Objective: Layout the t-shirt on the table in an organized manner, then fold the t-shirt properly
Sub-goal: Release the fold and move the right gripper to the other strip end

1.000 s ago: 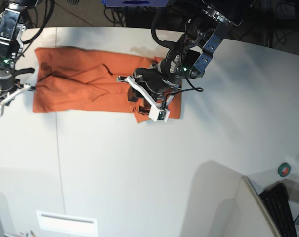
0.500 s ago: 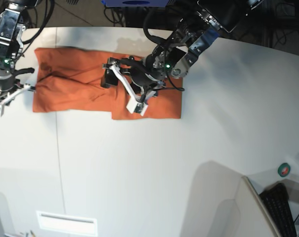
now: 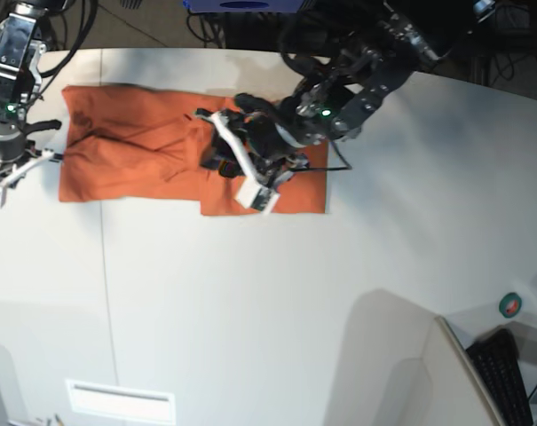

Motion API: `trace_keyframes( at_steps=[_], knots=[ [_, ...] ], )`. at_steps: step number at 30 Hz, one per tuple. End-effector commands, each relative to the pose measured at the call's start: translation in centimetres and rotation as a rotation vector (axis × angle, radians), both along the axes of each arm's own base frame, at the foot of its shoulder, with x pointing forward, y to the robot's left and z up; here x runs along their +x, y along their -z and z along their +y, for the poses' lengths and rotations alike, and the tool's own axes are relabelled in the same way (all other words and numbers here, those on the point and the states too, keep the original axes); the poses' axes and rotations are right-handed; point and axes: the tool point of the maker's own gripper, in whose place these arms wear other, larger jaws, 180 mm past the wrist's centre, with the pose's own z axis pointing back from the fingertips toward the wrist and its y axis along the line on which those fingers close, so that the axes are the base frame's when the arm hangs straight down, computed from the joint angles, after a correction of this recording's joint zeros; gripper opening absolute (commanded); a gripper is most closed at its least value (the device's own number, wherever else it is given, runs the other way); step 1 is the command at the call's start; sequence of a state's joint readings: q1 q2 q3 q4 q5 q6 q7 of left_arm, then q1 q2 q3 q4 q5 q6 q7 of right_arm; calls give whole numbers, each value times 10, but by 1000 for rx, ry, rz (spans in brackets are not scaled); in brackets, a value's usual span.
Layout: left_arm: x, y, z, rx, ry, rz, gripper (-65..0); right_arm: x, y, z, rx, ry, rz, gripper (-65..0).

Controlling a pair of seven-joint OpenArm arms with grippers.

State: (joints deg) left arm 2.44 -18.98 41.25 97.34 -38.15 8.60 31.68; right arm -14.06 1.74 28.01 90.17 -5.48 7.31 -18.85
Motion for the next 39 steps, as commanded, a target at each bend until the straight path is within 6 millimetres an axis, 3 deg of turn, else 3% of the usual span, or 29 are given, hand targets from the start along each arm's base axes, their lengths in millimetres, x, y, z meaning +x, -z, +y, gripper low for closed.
trace_keyframes(
  at_steps=[1,5,8,12,18,21,24,30,34,39],
  knots=[
    [3,-4,13,5,-18,-18,-650,10,-14,8,-4,-28,-46,-650],
    [-4,18,69,96,-113,26,-650,16,-9,74,62,-253,20,-650],
    [-10,37,91,140,-164,74,-650,14,-1,117,96,-368,66,-650],
    [-24,63,108,193,-185,142,-650,9,4,178,139,-533,87,-650],
    [-35,85,125,245,-204,199,-650,-1,7,238,185,-690,103,-650],
    [-33,81,131,252,-201,186,-650,-5,7,252,197,-726,104,-650],
    [-26,67,122,220,-196,150,-650,-7,8,261,204,-750,108,-650],
    [-13,38,122,163,-243,85,-650,-26,25,287,236,-819,169,-650],
    [-3,29,156,172,-356,62,-650,-37,35,298,250,-851,205,-650],
    [5,27,230,228,-567,51,-650,-46,62,294,256,-844,287,-650]
  ],
)
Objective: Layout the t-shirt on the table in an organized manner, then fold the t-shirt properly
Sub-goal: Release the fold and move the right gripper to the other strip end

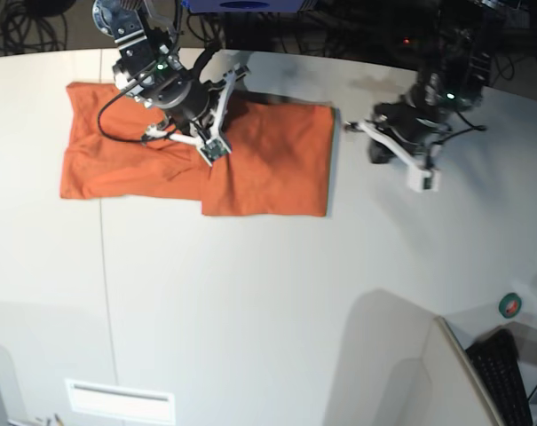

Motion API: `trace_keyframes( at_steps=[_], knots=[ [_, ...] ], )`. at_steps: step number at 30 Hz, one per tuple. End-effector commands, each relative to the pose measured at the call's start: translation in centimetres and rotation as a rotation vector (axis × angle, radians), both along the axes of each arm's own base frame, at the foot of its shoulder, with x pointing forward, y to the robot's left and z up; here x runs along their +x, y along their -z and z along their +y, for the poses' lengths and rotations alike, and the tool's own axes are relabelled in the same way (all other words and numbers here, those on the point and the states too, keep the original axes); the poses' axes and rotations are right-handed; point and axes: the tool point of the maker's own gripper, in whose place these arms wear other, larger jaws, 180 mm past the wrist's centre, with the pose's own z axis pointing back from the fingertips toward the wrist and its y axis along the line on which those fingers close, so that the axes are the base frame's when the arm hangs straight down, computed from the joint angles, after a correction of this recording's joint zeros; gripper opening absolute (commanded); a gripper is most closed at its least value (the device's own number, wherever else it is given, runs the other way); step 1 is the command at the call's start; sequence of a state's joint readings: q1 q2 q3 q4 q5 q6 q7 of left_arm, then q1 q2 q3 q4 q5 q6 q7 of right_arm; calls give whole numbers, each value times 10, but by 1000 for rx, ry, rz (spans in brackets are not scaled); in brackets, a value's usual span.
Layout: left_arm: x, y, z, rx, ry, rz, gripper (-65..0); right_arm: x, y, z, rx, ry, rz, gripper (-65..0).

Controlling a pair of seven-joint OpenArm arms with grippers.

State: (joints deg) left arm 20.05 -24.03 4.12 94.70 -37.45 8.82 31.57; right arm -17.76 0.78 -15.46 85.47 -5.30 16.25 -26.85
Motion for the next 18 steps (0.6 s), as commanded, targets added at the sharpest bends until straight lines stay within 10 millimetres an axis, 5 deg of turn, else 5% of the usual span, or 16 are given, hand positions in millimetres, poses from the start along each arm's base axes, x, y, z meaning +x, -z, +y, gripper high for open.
trace_keyframes(
  at_steps=[1,7,16,18],
  knots=[
    [4,-8,13,7,-24,-30,-650,11,-5,-3,7,20,-33,-650],
    [1,-9,70,64,-170,-32,-650,27,-32,-32,2,113,-115,-650],
    [6,-7,102,90,-255,-35,-650,71,-72,-146,-65,506,-225,-650],
    [7,-6,103,89,-254,-34,-650,70,-71,-167,-54,591,-174,-473]
  ],
)
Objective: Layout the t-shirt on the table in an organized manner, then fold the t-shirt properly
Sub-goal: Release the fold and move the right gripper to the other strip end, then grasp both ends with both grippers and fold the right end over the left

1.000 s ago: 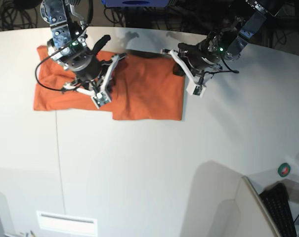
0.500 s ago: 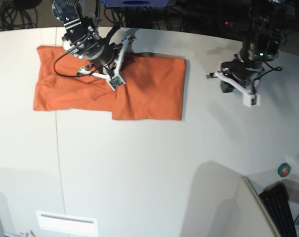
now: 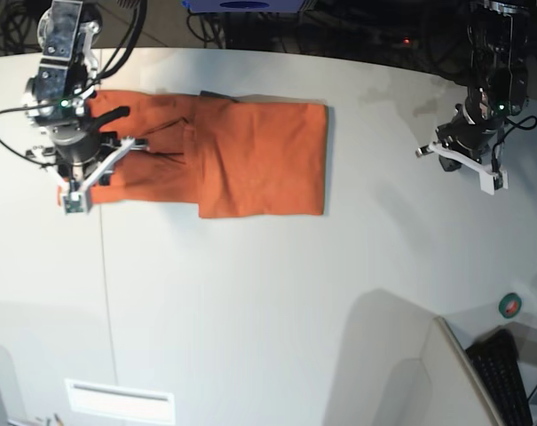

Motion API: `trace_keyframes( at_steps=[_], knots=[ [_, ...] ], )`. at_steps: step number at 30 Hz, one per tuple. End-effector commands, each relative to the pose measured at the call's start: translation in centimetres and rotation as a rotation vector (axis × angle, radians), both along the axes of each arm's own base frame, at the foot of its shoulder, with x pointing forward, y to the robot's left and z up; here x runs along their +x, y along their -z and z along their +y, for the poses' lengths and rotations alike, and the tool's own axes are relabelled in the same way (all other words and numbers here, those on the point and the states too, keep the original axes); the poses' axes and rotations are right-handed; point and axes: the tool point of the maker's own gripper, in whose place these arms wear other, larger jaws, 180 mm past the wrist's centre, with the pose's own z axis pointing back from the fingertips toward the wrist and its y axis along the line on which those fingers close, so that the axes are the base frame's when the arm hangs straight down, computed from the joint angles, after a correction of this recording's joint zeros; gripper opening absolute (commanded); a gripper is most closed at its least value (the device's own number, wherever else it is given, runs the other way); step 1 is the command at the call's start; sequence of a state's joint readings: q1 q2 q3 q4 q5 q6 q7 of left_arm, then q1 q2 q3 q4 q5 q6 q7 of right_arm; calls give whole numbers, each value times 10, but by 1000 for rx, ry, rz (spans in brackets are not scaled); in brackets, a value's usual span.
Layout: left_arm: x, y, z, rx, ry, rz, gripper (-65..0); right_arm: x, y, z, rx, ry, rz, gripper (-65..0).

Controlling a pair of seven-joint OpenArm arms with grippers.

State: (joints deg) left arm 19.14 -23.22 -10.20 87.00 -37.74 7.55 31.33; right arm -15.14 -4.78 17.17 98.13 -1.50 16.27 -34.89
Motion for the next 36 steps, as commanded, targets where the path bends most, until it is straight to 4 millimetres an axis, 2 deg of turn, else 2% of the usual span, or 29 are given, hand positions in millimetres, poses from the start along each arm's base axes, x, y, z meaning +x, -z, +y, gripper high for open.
trace_keyframes(
  at_steps=[1,3,4,8,10,13,17,23,25,28,33,36],
  knots=[
    [9,-9,3,14,21,-35,-650,7,-9,-9,28,35,-34,-380],
    [17,-14,-7,-5,89,-70,-650,2,-10,-24,113,96,-19,-255],
    [21,-16,-11,-10,116,-97,-650,2,-14,-31,161,116,-25,-230],
    [26,-11,-15,-26,175,-173,-650,5,-29,-44,318,134,-49,-231],
    [31,-8,-26,-47,218,-200,-650,1,-28,-55,392,159,-30,-227],
    [30,-1,-49,-95,306,-211,-650,-1,-10,-84,513,251,22,-225],
    [28,3,-65,-121,351,-205,-650,-12,16,-105,621,337,91,-224],
    [38,8,-87,-143,404,-211,-650,-22,31,-99,652,277,122,-224],
    [40,13,-93,-149,420,-200,-650,-22,39,-89,663,251,149,-224],
    [44,16,-102,-157,443,-192,-650,-28,51,-86,659,241,195,-224],
    [46,27,-119,-174,462,-174,-650,-29,58,-66,654,188,218,-224],
    [41,37,-138,-123,527,-152,-650,-31,61,-56,660,162,233,-224]
  ],
)
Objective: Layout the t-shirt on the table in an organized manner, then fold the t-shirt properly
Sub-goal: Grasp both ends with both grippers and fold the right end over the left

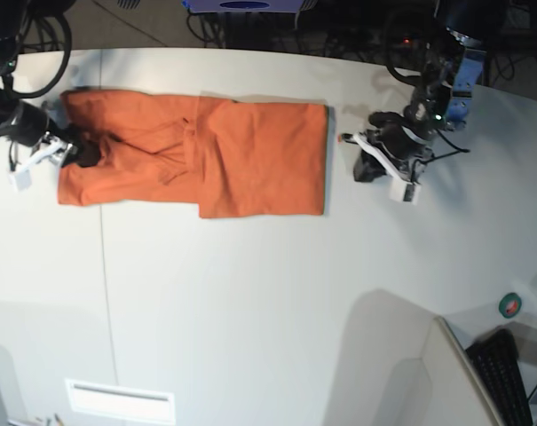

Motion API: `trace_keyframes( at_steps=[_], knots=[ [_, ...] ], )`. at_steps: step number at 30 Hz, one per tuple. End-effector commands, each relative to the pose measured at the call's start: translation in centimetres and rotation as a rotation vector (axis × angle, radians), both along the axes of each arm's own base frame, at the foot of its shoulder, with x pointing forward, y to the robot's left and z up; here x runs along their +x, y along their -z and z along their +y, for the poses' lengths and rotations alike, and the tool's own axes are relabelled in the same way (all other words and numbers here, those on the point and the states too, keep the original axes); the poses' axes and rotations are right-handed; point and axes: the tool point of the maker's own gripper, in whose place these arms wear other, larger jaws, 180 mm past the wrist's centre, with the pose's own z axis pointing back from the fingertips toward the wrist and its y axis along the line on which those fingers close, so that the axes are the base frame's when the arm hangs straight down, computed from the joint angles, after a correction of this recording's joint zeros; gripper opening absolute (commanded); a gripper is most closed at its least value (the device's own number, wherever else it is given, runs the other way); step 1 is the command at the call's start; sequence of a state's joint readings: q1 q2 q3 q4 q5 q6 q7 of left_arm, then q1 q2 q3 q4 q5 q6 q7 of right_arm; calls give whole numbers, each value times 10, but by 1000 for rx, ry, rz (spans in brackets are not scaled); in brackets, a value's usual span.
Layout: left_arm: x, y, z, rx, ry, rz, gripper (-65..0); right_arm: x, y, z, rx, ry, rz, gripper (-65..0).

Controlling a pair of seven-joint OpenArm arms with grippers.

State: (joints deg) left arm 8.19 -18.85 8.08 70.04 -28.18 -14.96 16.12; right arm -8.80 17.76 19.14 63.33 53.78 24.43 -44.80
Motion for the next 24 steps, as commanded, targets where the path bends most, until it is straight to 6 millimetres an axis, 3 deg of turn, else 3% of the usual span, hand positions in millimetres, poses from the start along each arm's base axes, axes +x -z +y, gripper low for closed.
trace_keyframes(
  at_steps=[1,6,11,13,19,24],
  knots=[
    [7,-6,-8,4,15,-37,-650,1,-3,-5,-17,-16,-4,-224],
    [0,3,-29,56,73,-33,-650,4,-8,0,-8,-61,-43,-231],
    [3,2,-34,47,78,-37,-650,2,-5,3,-5,-73,-37,-251],
    [2,2,-39,38,78,-36,-650,2,-6,2,-5,-70,-39,-321],
    [2,2,-54,12,79,-38,-650,21,-11,0,-6,-61,-62,-650],
    [11,-1,-57,9,79,-50,-650,25,-9,-4,-16,-55,-51,-650]
  ],
)
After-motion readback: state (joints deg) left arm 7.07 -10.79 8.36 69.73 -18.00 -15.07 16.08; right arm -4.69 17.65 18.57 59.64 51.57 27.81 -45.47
